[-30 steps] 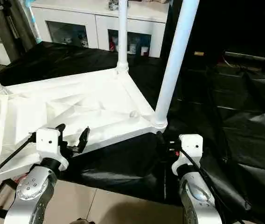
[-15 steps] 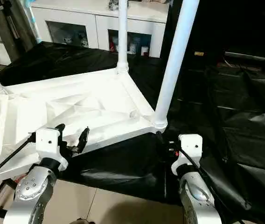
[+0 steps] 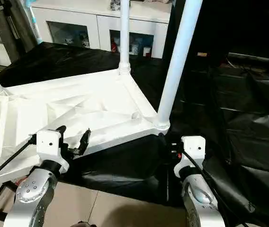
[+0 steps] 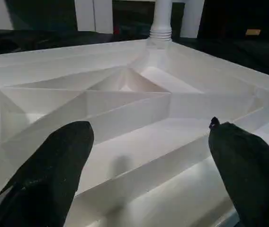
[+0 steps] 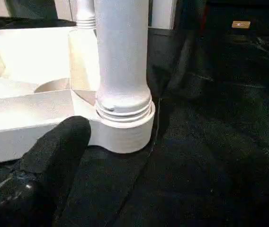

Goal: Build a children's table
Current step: Rotate leg to tighten

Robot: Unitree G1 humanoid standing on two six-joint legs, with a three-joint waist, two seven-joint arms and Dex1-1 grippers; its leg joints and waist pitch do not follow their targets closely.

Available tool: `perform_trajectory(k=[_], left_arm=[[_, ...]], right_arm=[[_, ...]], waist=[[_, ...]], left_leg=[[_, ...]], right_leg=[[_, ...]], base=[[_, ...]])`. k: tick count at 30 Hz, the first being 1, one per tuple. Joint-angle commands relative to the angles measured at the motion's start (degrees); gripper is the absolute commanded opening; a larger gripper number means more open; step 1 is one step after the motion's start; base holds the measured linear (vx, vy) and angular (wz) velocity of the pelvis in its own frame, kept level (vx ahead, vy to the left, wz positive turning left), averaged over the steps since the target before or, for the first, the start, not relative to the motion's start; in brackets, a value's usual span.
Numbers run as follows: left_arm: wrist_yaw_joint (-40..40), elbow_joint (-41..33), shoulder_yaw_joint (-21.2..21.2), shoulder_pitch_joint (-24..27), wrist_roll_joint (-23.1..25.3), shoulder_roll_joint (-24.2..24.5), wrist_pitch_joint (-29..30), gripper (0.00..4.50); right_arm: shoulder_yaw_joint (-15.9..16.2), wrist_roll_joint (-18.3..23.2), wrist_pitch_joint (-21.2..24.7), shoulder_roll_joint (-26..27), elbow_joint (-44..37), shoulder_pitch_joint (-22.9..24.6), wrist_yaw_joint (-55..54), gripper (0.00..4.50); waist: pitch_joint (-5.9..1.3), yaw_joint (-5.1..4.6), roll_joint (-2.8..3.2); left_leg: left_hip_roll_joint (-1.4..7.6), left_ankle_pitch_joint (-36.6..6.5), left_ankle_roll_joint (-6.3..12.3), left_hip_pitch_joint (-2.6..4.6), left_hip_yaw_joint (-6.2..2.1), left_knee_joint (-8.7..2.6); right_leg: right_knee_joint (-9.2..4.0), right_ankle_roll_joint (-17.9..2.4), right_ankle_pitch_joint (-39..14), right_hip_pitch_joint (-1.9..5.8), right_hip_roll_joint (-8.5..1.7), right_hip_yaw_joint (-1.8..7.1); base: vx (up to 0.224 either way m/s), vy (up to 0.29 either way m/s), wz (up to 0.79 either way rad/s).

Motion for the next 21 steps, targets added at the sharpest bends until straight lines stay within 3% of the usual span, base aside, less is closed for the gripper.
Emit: perform_trajectory(k=[1, 21], left_arm=[[0.6, -1.3, -0.7, 0.3, -0.1, 0.2, 0.8, 4.41], [1.3, -1.3, -0.8, 0.0, -0.1, 0.1, 0.9, 4.41]], right_arm=[[-0.3, 0.5, 0.3, -0.2, -0.2, -0.5, 0.1, 4.50], [-0.2, 0.3, 0.4, -0.7, 0.2, -1.4, 0.4, 4.50]], waist=[[-2.20, 0.04, -0.03], [-2.17, 0.08, -0.36]], left_leg=[[2.82, -25.6, -1.54, 1.47, -1.74, -4.71], [2.79, -24.6, -1.15, 1.39, -1.68, -4.65]], right_leg=[[-5.37, -3.3, -20.5, 1.00, -2.54, 2.31], [-5.39, -2.8, -21.5, 0.98, -2.61, 2.30]], base=[[0.000, 0.000, 0.00], [0.000, 0.000, 0.00]])
